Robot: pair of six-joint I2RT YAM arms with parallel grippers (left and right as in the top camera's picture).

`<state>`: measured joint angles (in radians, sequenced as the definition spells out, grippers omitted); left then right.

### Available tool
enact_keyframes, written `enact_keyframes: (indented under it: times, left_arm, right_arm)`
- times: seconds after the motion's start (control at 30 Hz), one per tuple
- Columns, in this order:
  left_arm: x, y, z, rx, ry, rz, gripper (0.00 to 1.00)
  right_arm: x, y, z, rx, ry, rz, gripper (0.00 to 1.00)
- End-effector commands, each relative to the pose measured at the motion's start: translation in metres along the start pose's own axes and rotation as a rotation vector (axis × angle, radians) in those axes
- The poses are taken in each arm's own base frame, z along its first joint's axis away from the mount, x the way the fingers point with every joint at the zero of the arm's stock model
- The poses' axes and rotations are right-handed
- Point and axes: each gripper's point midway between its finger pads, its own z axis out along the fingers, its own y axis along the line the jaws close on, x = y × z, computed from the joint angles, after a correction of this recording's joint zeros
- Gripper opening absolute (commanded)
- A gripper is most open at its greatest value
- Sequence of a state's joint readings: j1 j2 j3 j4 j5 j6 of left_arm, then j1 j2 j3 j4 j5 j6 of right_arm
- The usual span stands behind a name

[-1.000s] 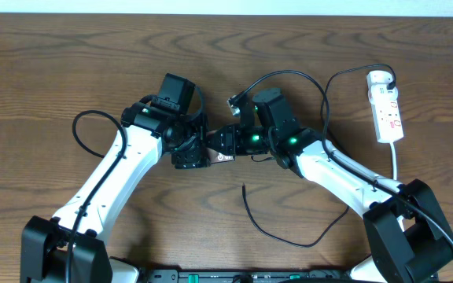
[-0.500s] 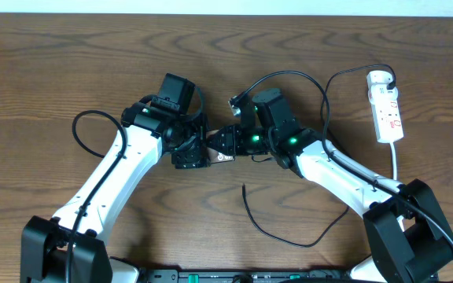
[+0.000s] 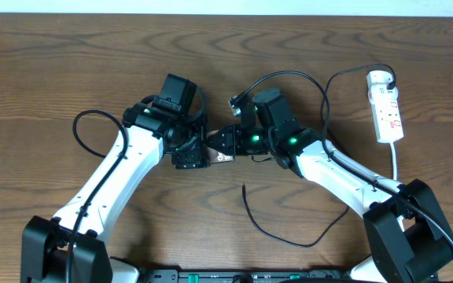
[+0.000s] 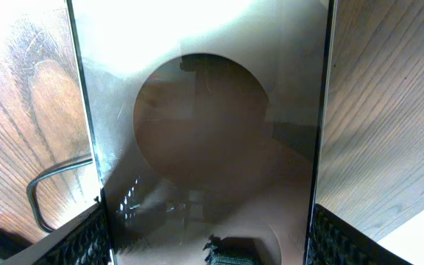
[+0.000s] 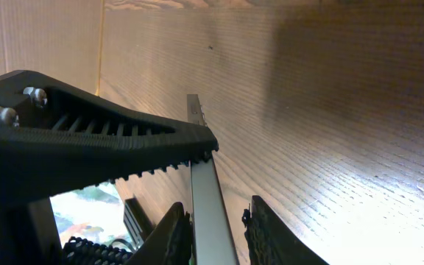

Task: Plug charger to phone and switch on socket

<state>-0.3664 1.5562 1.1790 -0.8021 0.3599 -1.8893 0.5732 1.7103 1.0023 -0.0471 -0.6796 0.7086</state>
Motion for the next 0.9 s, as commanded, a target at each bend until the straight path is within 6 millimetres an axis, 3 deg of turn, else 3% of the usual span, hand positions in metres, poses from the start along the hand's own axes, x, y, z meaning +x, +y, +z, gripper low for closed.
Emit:
enact_keyframes:
  times: [0.0,0.57,0.87]
  left_arm:
    - [0.0035,-0.0061,-0.0037,0.023,-0.003,-0.004,0.07]
    - [0.0037,-0.0061,-0.0036,0.023,-0.003,-0.004,0.07]
    - [0.0036,-0.0061,-0.0037,0.023,-0.003,-0.004,0.07]
  right_arm:
    - [-0.0005,0.0051,0.0019,-0.002,-0.001,-0.010,0.24]
    - [0.0044,0.0078,0.0048,-0.003,0.012,-0.014,0.20]
    - [0.0044,0.0078,0.0048,-0.003,0.012,-0.015,0.10]
